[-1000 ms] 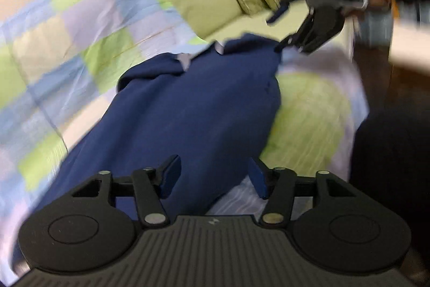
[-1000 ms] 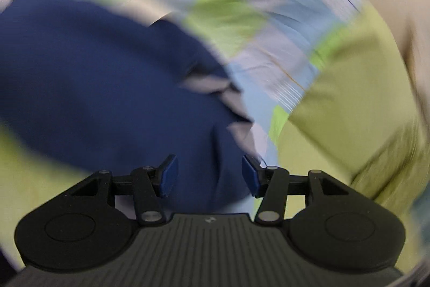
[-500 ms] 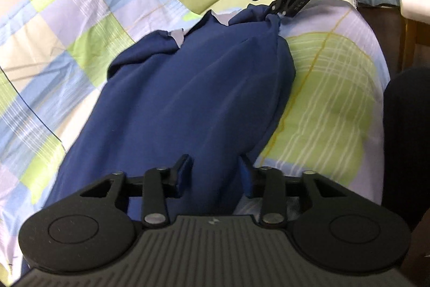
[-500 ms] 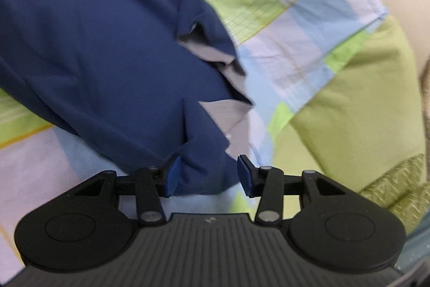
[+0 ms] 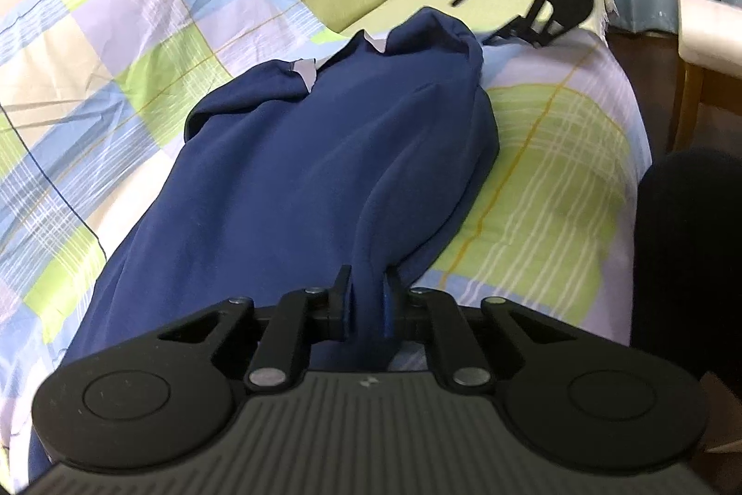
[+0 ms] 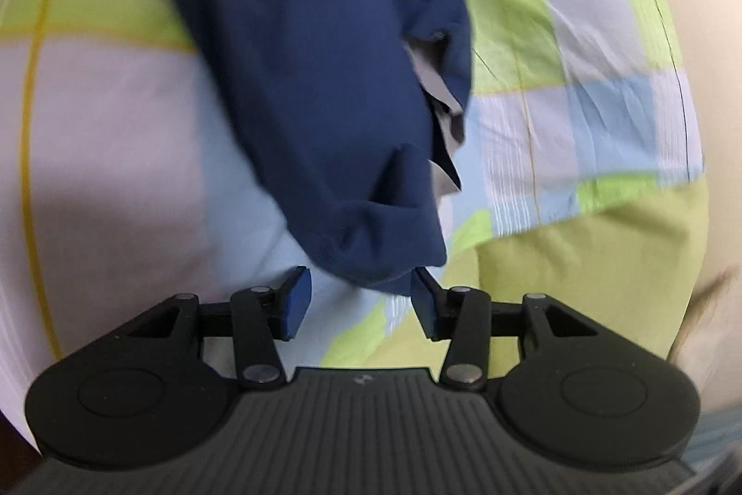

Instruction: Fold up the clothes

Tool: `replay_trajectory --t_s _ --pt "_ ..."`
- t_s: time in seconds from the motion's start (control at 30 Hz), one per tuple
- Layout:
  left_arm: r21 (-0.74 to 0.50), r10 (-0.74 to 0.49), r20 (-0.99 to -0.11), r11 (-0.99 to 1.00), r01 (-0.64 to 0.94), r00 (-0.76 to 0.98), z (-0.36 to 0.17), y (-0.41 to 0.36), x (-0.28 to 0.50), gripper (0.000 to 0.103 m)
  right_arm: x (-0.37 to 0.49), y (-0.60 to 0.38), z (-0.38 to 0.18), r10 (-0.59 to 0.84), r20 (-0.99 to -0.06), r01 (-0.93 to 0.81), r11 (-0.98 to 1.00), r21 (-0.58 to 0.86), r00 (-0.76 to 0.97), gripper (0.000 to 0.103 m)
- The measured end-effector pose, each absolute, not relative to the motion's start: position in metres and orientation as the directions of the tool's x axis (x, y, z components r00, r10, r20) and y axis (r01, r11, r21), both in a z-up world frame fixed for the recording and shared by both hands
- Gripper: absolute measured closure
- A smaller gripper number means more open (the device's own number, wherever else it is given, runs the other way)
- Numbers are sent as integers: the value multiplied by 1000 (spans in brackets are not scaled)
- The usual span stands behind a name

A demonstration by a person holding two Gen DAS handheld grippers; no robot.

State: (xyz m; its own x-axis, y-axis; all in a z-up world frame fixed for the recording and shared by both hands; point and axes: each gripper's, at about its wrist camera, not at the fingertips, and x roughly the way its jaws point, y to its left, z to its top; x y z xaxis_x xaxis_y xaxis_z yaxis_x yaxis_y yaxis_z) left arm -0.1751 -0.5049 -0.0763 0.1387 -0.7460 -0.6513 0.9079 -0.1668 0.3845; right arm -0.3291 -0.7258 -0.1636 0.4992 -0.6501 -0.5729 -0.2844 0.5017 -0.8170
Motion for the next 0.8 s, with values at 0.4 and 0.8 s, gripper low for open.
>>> replay_trajectory --t_s 0.4,0.8 --pt "407 -757 -637 -164 899 150 -80 -497 -176 73 -317 -716 -183 -593 -567 -586 188 -788 571 62" --pt "388 -753 -639 -140 911 156 -83 -496 -170 68 -305 -724 -192 -680 -578 -666 174 -725 452 72"
